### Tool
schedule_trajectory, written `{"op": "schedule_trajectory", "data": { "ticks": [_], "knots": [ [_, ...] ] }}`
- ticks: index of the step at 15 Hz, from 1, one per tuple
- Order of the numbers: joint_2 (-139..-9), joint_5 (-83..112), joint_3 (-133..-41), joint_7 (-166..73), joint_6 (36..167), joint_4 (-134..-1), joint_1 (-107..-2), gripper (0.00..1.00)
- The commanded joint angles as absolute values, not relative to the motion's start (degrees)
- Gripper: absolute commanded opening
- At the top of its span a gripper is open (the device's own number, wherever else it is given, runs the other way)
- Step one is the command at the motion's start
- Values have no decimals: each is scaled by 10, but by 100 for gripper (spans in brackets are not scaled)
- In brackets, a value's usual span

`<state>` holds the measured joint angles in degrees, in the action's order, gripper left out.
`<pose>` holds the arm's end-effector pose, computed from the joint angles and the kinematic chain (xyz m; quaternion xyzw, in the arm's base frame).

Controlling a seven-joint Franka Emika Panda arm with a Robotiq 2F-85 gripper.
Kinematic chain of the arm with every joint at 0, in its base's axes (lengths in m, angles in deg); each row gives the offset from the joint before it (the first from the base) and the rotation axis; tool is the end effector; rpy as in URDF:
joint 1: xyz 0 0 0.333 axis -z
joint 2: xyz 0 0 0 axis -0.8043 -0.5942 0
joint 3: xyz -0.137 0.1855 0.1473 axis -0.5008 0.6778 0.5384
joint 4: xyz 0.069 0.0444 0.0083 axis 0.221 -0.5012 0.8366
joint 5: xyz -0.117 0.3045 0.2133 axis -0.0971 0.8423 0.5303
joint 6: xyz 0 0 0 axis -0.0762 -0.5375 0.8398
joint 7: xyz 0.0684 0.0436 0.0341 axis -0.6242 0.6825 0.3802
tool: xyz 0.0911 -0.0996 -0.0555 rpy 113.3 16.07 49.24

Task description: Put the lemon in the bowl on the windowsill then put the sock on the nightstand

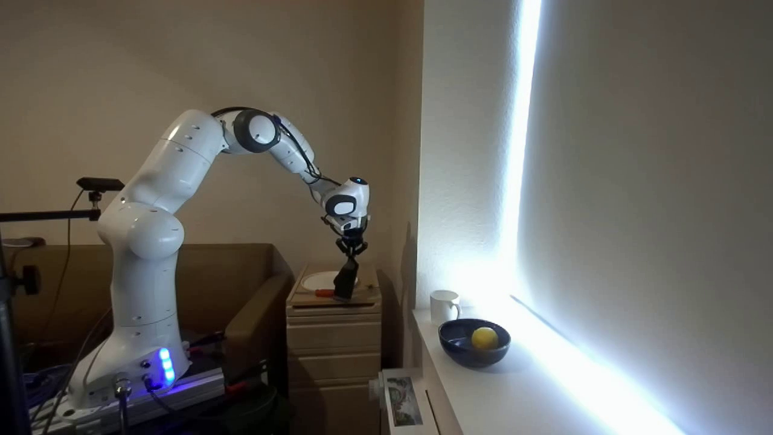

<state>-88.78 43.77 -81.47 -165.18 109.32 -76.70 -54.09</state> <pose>0.6578 0.0330 0.1948 -0.3280 0.9276 0.1073 0.1432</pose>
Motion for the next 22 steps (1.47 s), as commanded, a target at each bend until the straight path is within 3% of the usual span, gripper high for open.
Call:
{"op": "schedule_trajectory", "data": {
  "ticks": [1, 13, 22],
  "knots": [
    [-909, 454, -817, -1660, 1161, -772, -549, 1],
    [-924, 438, -821, -1693, 1294, -745, -574, 1],
    [-1024, 448, -799, -1706, 1351, -690, -583, 1]
  ]
}}
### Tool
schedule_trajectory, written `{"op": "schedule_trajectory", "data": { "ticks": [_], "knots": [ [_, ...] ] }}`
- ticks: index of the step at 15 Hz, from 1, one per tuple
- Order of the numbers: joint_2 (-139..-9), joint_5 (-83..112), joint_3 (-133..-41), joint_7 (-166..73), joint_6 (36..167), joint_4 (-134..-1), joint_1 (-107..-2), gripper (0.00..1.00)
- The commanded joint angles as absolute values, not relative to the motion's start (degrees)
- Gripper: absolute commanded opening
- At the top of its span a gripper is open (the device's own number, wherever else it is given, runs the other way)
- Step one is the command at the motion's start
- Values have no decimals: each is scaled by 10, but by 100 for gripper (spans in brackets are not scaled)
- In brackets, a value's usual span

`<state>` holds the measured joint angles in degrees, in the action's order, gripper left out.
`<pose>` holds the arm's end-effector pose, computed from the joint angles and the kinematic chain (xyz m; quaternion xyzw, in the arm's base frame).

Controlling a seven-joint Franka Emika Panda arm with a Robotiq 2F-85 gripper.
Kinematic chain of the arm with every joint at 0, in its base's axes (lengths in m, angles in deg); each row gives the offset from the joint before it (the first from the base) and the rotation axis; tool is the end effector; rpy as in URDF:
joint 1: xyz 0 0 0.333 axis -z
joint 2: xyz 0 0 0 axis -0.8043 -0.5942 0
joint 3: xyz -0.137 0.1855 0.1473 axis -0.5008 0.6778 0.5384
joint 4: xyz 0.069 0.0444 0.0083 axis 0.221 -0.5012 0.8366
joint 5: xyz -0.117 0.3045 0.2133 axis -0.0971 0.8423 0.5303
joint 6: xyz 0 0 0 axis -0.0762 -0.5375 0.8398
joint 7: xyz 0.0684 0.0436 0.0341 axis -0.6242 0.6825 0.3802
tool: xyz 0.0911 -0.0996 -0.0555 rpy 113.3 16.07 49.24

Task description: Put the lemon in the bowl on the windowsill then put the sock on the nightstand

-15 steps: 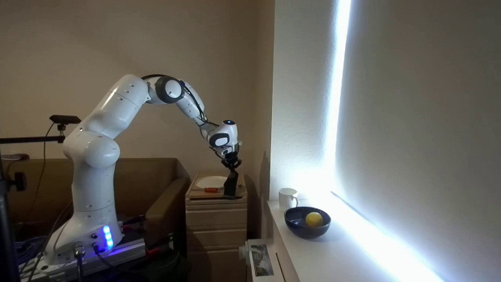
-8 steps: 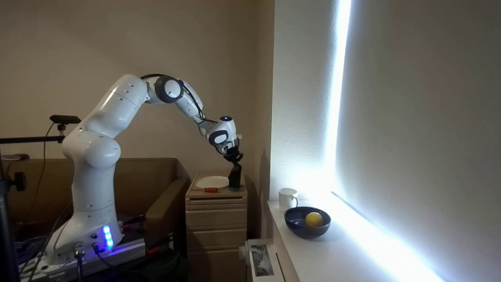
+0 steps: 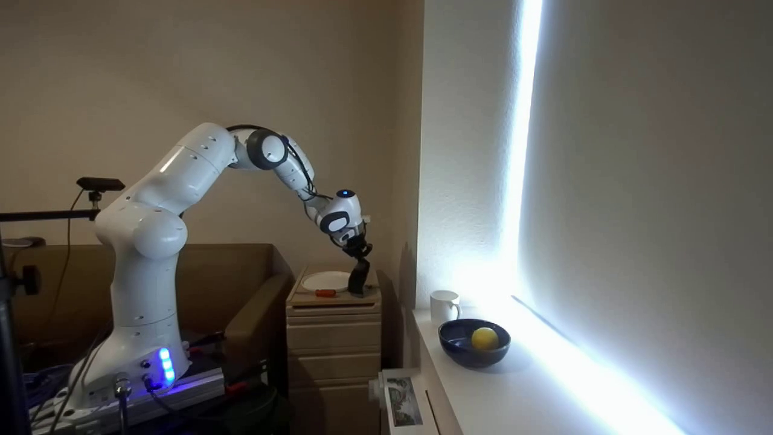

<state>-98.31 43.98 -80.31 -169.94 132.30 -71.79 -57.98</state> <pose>0.6973 0.0635 0.1666 -0.2821 0.9232 0.0262 0.2597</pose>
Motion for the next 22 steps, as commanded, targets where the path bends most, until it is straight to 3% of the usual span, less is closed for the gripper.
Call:
{"op": "schedule_trajectory", "data": {
  "ticks": [1, 11, 12, 13, 15, 20, 22],
  "knots": [
    [-1036, 453, -794, -1707, 1359, -686, -579, 1],
    [-1059, 433, -814, -1733, 1301, -681, -583, 1],
    [-1055, 429, -818, -1736, 1284, -682, -585, 29],
    [-1051, 426, -823, -1740, 1269, -683, -588, 30],
    [-1037, 417, -834, -1746, 1246, -688, -595, 42],
    [-958, 373, -874, -1784, 1196, -730, -619, 79],
    [-904, 372, -848, -1753, 1157, -757, -600, 92]
  ]
}}
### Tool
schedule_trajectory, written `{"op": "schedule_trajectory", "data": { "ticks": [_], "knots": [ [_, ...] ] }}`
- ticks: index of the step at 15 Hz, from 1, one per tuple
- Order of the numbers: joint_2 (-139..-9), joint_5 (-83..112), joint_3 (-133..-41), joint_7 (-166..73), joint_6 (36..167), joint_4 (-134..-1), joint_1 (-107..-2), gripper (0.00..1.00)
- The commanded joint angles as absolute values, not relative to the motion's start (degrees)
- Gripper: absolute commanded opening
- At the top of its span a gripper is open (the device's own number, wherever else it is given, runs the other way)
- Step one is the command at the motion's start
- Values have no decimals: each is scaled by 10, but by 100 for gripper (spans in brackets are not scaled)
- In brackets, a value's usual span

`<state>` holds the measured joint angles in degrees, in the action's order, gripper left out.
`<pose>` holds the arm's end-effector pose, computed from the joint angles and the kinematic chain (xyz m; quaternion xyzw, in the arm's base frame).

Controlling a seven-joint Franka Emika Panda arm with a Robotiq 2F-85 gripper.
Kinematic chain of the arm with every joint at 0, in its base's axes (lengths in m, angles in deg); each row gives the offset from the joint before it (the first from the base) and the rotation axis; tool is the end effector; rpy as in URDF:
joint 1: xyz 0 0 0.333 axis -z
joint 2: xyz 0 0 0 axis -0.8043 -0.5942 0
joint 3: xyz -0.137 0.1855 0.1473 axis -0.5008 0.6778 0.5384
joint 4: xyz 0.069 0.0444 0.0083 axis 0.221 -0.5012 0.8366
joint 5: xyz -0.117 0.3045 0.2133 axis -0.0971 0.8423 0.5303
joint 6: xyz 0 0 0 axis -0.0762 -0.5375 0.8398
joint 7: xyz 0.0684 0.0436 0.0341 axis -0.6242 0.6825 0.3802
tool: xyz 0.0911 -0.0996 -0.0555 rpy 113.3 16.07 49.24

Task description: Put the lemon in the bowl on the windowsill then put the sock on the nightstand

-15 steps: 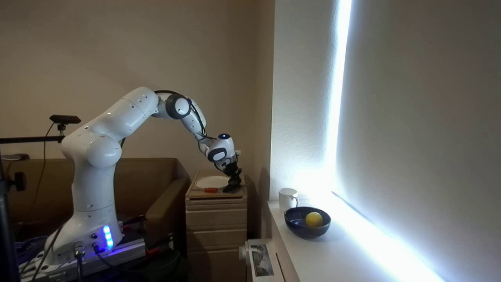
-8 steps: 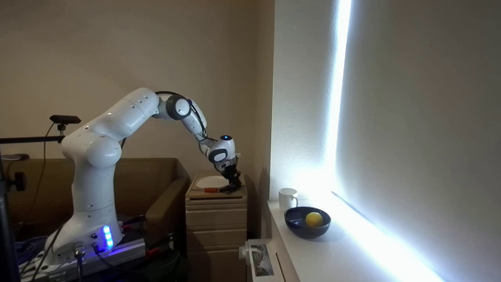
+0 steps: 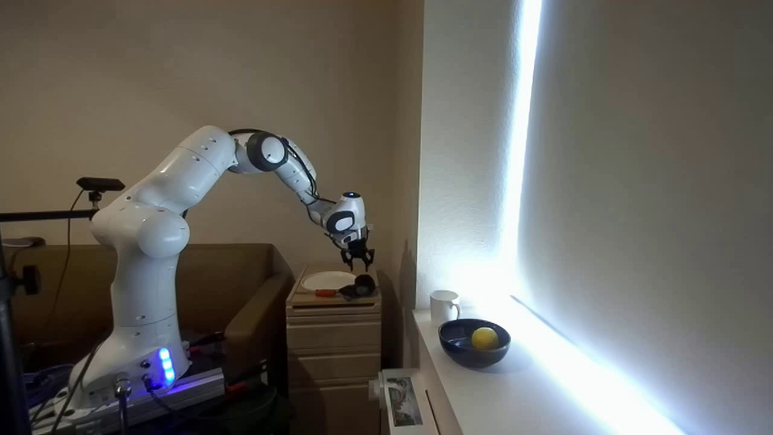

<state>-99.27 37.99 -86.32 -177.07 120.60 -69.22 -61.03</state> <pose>0.6926 0.0498 0.1513 -0.2820 0.9433 0.0278 0.1729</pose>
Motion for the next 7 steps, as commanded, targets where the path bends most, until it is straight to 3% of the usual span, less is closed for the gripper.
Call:
{"op": "schedule_trajectory", "data": {
  "ticks": [1, 5, 6, 7],
  "knots": [
    [-866, 388, -815, -1709, 1148, -781, -581, 98],
    [-759, 470, -741, -1587, 1171, -846, -559, 100],
    [-828, 435, -782, -1645, 1160, -777, -584, 100],
    [-806, 441, -775, -1640, 1159, -787, -586, 100]
  ]
}}
